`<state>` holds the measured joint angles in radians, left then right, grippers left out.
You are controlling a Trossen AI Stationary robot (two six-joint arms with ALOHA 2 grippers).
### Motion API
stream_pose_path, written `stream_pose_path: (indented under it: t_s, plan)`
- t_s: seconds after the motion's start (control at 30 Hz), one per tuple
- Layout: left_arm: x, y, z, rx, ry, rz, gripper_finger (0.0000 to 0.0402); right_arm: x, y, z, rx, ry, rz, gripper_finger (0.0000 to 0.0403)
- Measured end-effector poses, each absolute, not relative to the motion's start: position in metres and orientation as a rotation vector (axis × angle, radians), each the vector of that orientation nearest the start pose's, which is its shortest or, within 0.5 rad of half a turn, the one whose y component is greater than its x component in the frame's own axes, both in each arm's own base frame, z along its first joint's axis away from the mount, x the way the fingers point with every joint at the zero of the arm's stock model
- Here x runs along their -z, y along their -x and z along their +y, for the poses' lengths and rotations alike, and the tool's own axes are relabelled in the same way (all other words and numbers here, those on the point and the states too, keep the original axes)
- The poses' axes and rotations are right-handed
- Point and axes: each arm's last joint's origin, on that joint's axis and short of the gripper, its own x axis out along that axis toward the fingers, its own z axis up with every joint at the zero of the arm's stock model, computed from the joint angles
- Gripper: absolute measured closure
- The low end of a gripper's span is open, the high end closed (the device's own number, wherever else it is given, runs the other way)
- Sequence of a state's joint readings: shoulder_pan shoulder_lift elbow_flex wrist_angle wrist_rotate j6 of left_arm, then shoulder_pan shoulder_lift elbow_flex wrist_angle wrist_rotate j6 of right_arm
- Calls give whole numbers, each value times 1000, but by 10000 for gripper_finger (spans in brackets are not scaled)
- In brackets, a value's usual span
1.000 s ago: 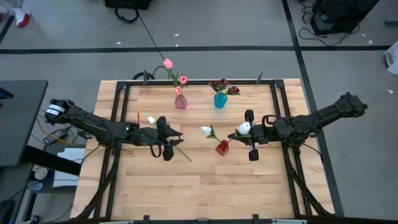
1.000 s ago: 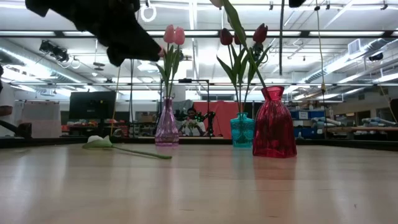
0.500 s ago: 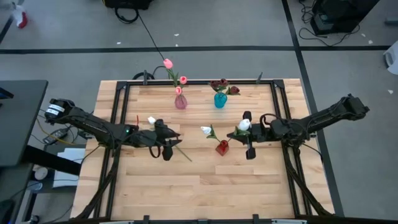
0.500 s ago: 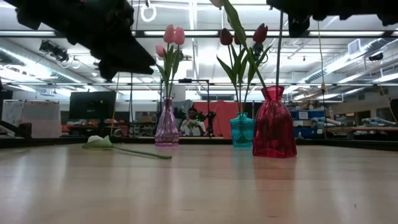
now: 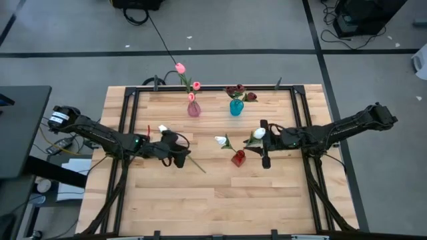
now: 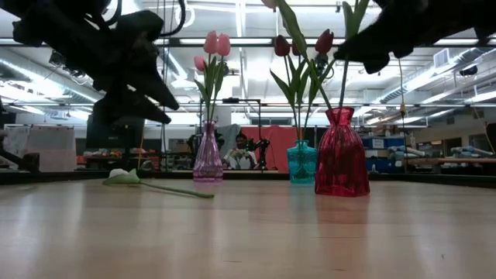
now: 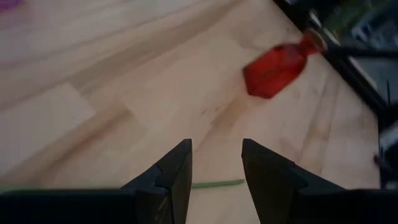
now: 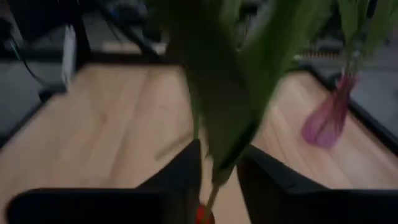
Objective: Sort flowers into vase by color
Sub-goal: Put the bottom white tulip into the red vase, then put the white tulip into the red vase
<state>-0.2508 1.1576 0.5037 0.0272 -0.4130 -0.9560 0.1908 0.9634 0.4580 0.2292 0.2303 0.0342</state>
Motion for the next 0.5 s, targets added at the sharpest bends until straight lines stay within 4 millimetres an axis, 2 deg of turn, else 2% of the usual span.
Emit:
stream_pose_path:
  t_s: [0.13,0.23,0.33,0.5]
  plan:
    - [-185,-214,-41,-530,886,442,255,-235,-203,31,55,47,389,242]
    - [-181,-212,-40,-588,975,451,255,-242,-203,31,79,56,431,213]
    - [-178,-209,-39,-648,1066,453,255,-246,-202,30,98,69,468,198]
    - [-176,-208,-33,-722,1161,434,255,-246,-201,30,94,69,489,196]
